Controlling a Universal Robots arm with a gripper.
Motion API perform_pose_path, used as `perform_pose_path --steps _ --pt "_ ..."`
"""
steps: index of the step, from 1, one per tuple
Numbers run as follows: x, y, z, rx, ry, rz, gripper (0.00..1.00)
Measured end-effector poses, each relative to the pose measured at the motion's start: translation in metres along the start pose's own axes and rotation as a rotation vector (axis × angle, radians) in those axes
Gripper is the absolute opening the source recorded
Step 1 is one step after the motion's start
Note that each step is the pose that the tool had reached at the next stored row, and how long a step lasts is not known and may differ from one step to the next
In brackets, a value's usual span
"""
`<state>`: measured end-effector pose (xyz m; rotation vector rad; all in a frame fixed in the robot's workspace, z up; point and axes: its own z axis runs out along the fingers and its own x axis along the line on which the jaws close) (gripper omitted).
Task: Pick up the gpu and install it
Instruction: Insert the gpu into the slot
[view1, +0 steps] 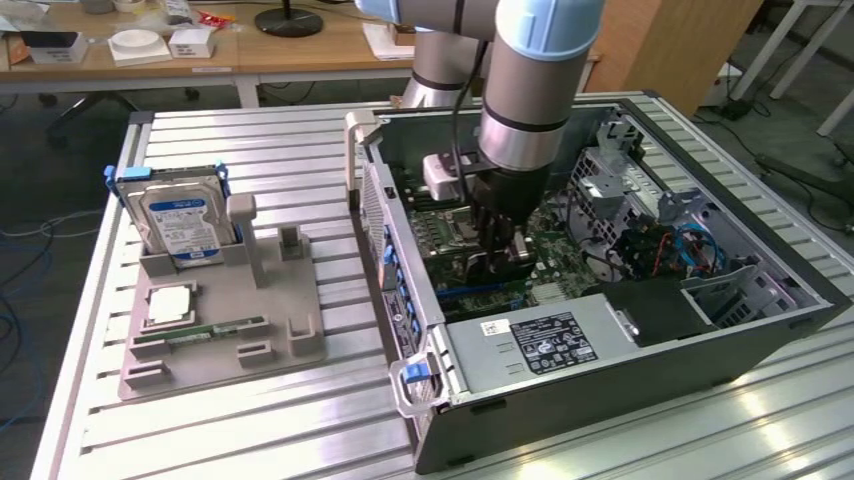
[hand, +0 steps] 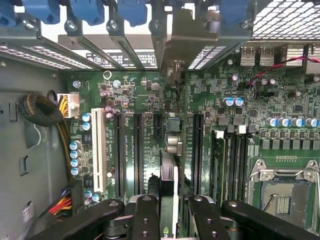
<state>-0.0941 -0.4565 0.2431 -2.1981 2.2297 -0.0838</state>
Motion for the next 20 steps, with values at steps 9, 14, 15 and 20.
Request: perform_pose_path --steps 9,14,15,20 --pt "0.0 0.0033 0.0006 -0.0001 0.0001 0.0 0.27" --pt "0.0 0.0042 0.0011 -0.0001 0.0001 0.0 0.27" --pt "0.0 0.0042 0.0011 -0.0001 0.0001 0.0 0.27" --pt "-0.0009 0.0043 0.0011 0.0 -0.0001 -0.001 0.27"
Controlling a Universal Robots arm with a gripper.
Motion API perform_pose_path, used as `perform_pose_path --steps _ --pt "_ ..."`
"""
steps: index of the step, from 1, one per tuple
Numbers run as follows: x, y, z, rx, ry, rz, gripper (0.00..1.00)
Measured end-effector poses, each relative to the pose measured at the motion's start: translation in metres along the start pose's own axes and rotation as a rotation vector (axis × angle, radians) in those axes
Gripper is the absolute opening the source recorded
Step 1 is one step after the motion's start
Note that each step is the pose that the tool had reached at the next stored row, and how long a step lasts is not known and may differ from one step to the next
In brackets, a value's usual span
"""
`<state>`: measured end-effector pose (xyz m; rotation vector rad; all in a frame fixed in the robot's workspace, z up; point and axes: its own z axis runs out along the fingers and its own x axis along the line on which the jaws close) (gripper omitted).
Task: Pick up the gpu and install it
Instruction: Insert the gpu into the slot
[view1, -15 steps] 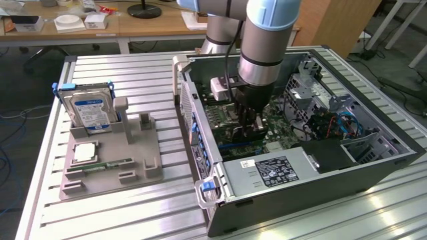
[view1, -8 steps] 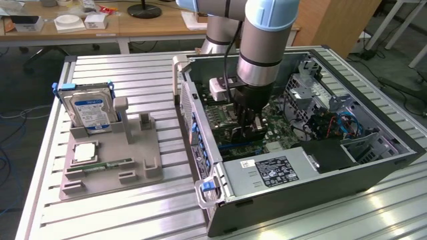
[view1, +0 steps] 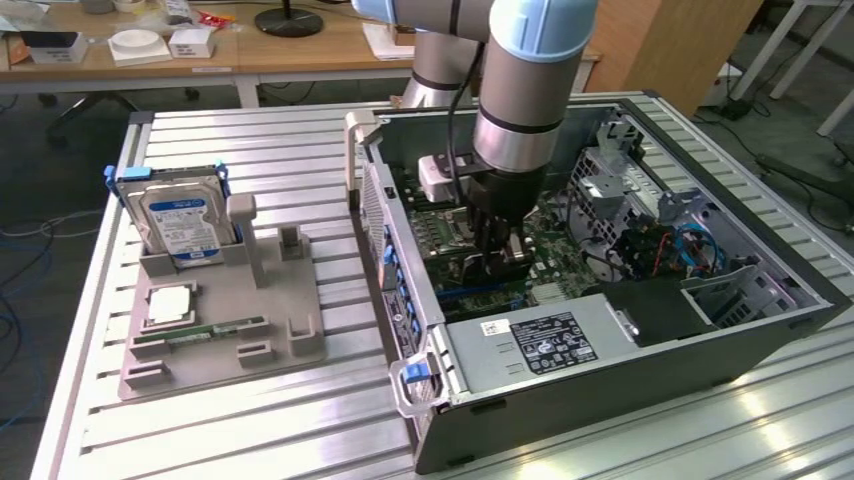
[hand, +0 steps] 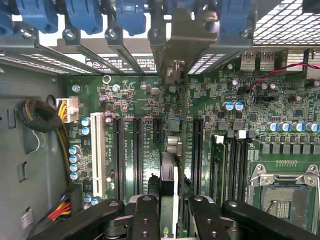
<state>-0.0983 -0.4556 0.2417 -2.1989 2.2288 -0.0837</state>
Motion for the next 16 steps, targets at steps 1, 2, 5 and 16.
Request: perform_pose_path --steps 1,2,5,16 --pt "-0.0005 0.0 -0.0001 0.0 0.0001 -0.001 0.27" --pt "-0.0008 -0.0001 -0.0001 0.0001 0.0002 -0.002 0.27" --pt "-0.0009 0.0007 -0.0001 0.0003 0.0 -0.004 0.27" --pt "-0.0016 0.0008 -0.0002 0.0072 -0.0007 -0.018 0.27"
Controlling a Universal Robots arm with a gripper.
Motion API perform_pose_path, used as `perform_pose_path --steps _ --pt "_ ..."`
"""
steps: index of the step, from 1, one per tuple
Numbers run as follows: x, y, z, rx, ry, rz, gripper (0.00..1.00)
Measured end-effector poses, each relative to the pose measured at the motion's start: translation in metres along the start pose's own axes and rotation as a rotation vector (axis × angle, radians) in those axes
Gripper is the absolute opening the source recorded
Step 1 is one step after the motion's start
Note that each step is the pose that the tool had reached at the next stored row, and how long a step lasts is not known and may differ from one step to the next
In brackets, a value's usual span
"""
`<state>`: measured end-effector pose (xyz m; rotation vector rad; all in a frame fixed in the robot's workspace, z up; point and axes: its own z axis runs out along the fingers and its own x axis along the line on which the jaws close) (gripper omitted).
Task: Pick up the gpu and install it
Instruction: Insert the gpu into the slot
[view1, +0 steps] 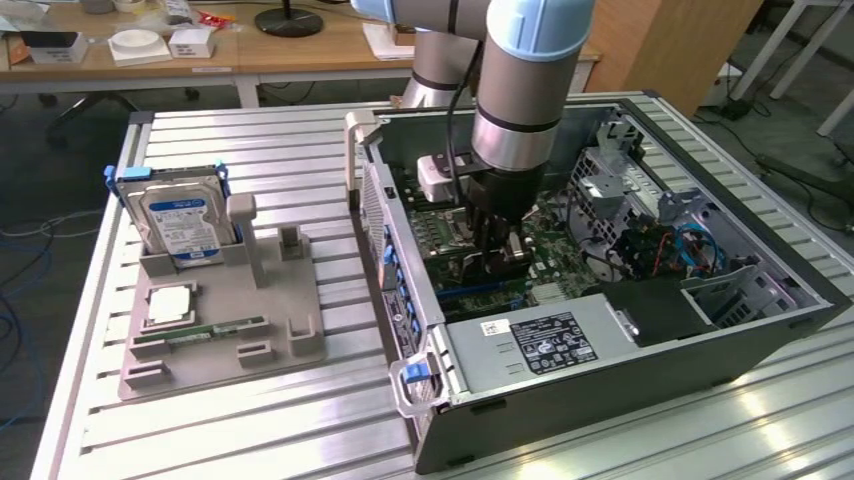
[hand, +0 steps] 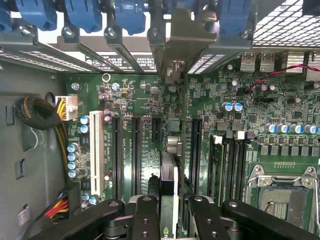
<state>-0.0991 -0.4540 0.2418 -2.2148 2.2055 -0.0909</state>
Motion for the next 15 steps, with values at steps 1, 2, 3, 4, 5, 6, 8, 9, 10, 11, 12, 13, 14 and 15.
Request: perform_pose_path --steps 1,2,3,4,5,6,8,9,10,11,12,13,14,15 --pt "0.0 0.0001 0.0 0.0001 0.0 0.0 0.27" --pt "-0.0001 0.0003 0.0 0.0002 -0.0001 -0.001 0.27" --pt "-0.0001 0.0005 0.0 0.0002 -0.0001 -0.001 0.27" --pt "-0.0001 0.0009 0.0 0.0004 -0.0001 -0.001 0.27" --pt "-0.0001 0.0011 0.0 0.0004 -0.0002 -0.001 0.27" --pt "-0.0001 0.0012 0.0 0.0003 -0.0002 -0.001 0.27" --pt "-0.0001 0.0013 0.0 0.0002 -0.0001 -0.002 0.27" --pt "-0.0001 0.0014 0.0 0.0002 -0.0001 -0.001 0.27" --pt "-0.0001 0.0014 0.0 0.0002 0.0 -0.001 0.27" --pt "-0.0001 0.0014 0.0001 0.0001 0.0 -0.001 0.27" --pt "-0.0001 0.0014 0.0004 0.0002 -0.0001 -0.001 0.27" --pt "-0.0002 0.0014 0.0006 0.0002 -0.0001 -0.001 0.27" --pt "-0.0002 0.0014 0.0008 0.0002 -0.0001 -0.001 0.27" --pt "-0.0003 0.0014 0.001 0.0002 -0.0001 -0.001 0.27"
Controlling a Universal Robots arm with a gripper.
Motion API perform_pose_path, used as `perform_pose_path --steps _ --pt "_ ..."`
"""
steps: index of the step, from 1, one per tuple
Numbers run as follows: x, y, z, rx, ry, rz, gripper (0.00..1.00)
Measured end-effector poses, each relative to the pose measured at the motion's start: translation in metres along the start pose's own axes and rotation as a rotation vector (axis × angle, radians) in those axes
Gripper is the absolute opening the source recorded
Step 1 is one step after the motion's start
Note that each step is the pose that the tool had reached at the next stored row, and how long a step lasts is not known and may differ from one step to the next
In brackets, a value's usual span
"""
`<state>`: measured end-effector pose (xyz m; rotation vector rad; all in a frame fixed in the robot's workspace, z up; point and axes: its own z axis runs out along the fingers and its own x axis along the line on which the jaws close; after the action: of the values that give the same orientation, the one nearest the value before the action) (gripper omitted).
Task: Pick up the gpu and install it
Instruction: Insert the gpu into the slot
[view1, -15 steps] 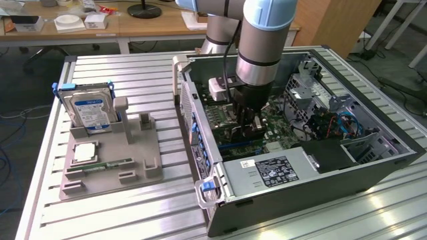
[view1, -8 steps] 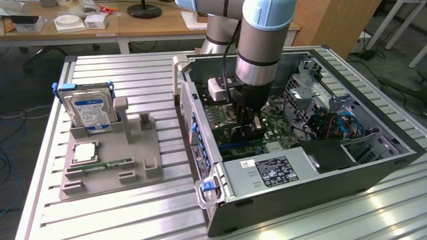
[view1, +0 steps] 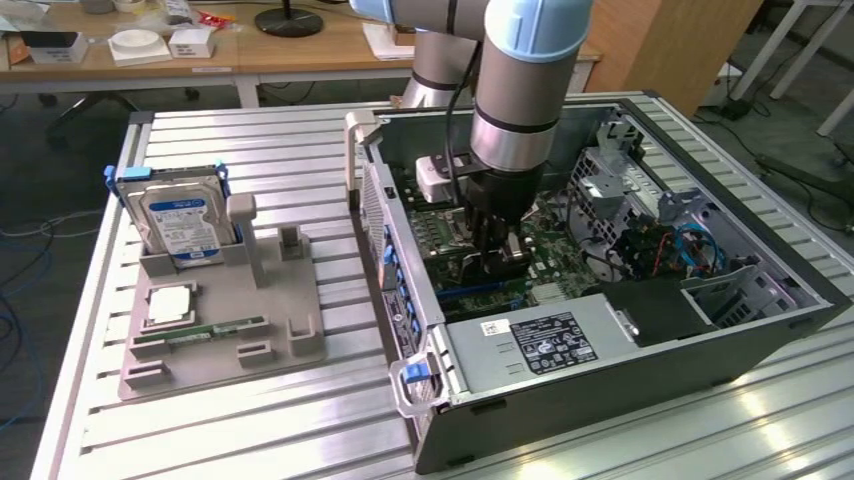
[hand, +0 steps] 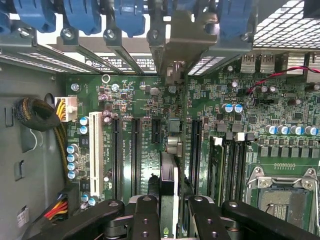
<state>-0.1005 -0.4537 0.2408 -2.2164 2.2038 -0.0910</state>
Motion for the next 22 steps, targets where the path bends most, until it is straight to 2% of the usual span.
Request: perform_pose_path --steps 22 --pt "-0.0025 0.0003 0.0035 0.0 -0.0034 0.0 0.27"
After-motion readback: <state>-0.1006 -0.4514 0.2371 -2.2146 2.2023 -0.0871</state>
